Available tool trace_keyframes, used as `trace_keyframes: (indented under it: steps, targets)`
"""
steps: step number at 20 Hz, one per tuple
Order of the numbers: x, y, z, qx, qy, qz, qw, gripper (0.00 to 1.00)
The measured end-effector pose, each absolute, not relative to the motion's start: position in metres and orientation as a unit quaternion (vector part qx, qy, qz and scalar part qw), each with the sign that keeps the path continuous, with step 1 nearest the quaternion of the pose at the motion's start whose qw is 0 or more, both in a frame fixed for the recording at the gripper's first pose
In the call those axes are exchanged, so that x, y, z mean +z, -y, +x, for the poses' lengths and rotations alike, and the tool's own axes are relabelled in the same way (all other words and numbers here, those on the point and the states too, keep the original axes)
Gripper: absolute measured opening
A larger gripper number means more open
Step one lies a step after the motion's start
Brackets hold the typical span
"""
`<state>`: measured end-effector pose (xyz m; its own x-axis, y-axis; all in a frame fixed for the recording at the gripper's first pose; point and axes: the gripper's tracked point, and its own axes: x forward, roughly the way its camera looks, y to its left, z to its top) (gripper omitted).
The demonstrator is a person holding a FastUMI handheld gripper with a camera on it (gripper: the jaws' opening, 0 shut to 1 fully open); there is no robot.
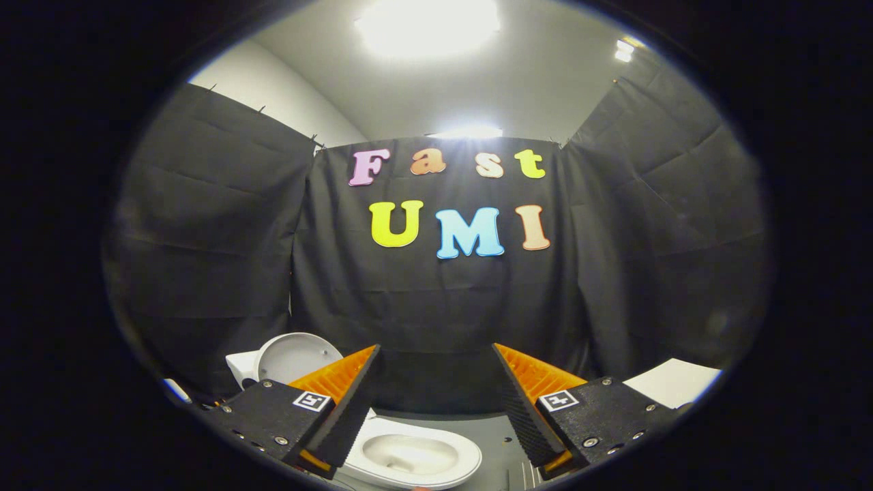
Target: Open the toilet lid.
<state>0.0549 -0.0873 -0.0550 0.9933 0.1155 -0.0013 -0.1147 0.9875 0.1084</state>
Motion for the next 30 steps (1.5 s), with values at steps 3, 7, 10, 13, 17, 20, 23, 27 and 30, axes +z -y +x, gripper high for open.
trace_keyframes:
  steps: [3,7,10,13,17,20,23,27,30]
  targets:
    - [-0.063,0.102,0.049,0.035,-0.006,0.055,0.998,0.95]
    - [-0.069,0.102,0.042,0.027,-0.011,0.073,0.997,0.95]
    - [-0.069,0.099,0.039,0.028,-0.015,0.077,0.996,0.95]
    - [-0.072,0.099,0.036,0.027,-0.016,0.061,0.998,0.95]
    - [-0.078,0.090,0.034,0.033,-0.030,0.071,0.996,0.95]
    - [-0.075,0.086,0.031,0.037,-0.031,0.071,0.996,0.95]
    - [-0.078,0.087,0.030,0.034,-0.035,0.064,0.997,0.95]
    - [-0.080,0.085,0.028,0.037,-0.039,0.066,0.996,0.95]
    - [-0.079,0.080,0.027,0.043,-0.036,0.060,0.997,0.95]
